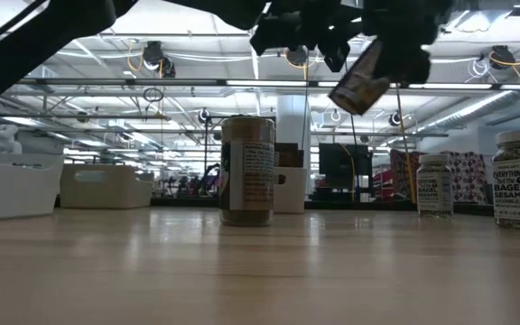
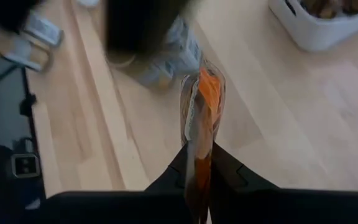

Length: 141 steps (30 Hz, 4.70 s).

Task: Sort spices by type
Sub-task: Put the brown seasoning pack into the top white bin

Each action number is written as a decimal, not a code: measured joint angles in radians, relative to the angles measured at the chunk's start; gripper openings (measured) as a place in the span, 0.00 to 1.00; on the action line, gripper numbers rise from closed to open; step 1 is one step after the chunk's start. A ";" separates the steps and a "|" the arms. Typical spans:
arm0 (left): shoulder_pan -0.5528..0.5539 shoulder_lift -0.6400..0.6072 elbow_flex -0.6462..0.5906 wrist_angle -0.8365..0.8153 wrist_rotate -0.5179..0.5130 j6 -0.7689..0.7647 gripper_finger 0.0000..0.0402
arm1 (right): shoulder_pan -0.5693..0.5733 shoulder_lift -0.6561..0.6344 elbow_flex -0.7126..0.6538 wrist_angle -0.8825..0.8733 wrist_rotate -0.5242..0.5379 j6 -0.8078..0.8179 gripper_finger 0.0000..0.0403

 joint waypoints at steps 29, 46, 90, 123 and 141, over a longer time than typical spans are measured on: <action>0.003 0.000 0.000 -0.161 -0.153 0.111 0.27 | -0.081 0.020 -0.002 0.125 -0.023 -0.029 0.00; 0.004 0.000 0.000 -0.161 -0.174 0.111 0.02 | -0.092 0.020 -0.002 0.112 -0.054 -0.039 0.00; 0.158 -0.009 0.002 0.437 0.061 -0.419 0.00 | -0.152 -0.453 -0.256 0.467 0.292 -0.084 0.48; 0.134 -0.008 0.002 0.510 -0.014 -0.544 0.15 | -0.152 -0.420 -0.256 0.619 0.297 -0.203 0.00; 0.122 -0.007 0.002 0.242 -0.060 -0.323 0.36 | -0.151 -0.406 -0.239 0.418 0.127 -0.100 0.00</action>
